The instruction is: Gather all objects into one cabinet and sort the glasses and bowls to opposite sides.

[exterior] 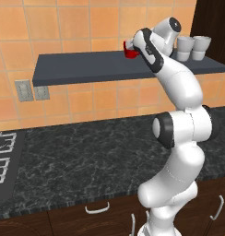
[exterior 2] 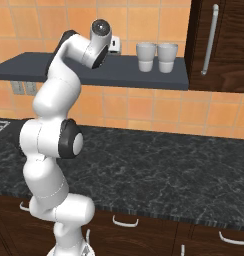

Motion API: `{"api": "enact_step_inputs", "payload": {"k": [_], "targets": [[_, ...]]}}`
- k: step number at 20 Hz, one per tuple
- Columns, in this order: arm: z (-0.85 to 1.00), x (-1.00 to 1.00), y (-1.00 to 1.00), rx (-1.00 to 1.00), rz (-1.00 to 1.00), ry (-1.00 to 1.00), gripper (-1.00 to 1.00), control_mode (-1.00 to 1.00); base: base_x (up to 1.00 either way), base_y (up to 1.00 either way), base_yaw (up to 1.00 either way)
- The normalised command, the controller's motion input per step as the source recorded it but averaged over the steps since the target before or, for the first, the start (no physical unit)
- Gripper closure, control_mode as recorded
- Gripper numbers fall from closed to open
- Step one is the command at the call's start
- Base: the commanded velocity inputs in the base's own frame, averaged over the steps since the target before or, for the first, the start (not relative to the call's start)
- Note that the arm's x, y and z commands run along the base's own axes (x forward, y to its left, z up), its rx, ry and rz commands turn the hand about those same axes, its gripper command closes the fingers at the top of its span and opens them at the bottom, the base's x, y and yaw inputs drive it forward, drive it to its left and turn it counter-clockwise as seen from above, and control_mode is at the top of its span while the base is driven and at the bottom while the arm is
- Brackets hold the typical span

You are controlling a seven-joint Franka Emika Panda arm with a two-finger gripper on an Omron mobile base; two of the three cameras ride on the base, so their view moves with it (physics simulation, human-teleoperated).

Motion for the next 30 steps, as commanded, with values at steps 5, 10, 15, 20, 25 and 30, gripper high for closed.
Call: {"api": "enact_step_inputs", "payload": {"k": [5, 10, 15, 20, 25, 30], "targets": [[0.00, 0.00, 0.00, 0.00, 0.00, 0.00, 1.00, -1.00, 0.00, 0.00, 0.00], [0.00, -0.08, 0.00, 0.00, 0.00, 0.00, 1.00, -1.00, 0.00, 0.00, 0.00], [0.10, -0.41, 0.00, 0.00, 0.00, -0.01, 1.00, -1.00, 0.00, 0.00, 0.00], [0.16, -0.42, 0.00, 0.00, 0.00, -0.01, 1.00, -1.00, 0.00, 0.00, 0.00], [0.25, -0.37, 0.00, 0.00, 0.00, 0.00, 1.00, -1.00, 0.00, 0.00, 0.00], [0.15, -0.64, 0.00, 0.00, 0.00, -0.05, 1.00, -1.00, 0.00, 0.00, 0.00]]}}
